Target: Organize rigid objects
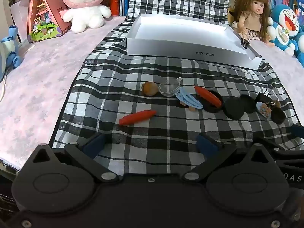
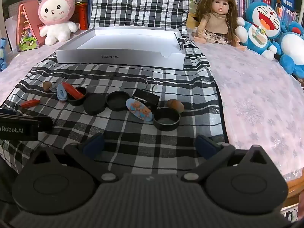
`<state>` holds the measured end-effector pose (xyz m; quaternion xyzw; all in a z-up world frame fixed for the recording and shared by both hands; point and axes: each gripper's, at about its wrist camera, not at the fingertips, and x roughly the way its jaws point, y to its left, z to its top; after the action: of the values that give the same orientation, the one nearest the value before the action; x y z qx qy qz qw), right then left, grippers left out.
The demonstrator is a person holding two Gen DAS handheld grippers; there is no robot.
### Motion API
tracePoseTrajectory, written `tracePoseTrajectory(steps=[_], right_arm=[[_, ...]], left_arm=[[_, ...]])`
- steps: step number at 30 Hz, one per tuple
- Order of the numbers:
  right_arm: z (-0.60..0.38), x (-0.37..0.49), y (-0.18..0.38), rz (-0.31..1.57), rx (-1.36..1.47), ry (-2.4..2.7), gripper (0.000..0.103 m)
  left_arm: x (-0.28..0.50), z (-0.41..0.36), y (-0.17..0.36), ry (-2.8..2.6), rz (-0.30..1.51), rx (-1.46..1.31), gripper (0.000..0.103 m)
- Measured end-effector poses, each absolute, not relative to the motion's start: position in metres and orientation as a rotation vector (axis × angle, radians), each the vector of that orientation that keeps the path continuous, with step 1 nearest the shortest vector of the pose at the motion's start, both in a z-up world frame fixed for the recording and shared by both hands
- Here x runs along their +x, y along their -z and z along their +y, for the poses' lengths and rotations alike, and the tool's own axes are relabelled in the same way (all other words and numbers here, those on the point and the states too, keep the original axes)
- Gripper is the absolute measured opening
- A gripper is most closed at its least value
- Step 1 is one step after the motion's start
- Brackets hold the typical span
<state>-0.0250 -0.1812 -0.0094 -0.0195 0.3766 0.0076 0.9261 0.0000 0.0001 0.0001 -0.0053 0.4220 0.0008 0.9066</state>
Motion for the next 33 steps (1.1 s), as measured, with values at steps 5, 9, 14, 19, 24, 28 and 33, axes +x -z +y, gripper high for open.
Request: tracePoseTrajectory(steps=[5,9,14,19,24,28,33], right_arm=[[-0.1805,-0.0255,0.0097,0.774,-0.038,-0.015,0.103],[-0.1812,-0.025,0.0097,0.777,-0.036,-0.018,0.103],[-0.1817,-0.0264,0.0101,0.776,-0.036,-0.019,0.103],[-0.1814,-0.0245,0.0095,0.78,-0.036,-0.018,0.103],[-0.1815,-0.0244,0.0095,0.78,-0.036,-0.017,0.103],[-0.1814,-0.0245,0.0096,0.781,-0.036,-0.018,0.103],[-0.1813,-0.0244,0.0097,0.781,-0.036,-0.017,0.103]], left_arm=[[0.0001,0.0001,0.0,-0.001,0.876,-0.013,0.103],[0.0001,0.0001,0.0,-0.002,0.877,-0.012,0.103],[0.0002,0.0001,0.0,-0.002,0.879,-0.012,0.103],[0.0002,0.0001,0.0,-0.002,0.879,-0.012,0.103],[0.0002,0.0001,0.0,-0.002,0.879,-0.011,0.103],[0.0002,0.0001,0.0001,-0.002,0.879,-0.011,0.103],[0.0002,0.0001,0.0,-0.002,0.88,-0.011,0.103]])
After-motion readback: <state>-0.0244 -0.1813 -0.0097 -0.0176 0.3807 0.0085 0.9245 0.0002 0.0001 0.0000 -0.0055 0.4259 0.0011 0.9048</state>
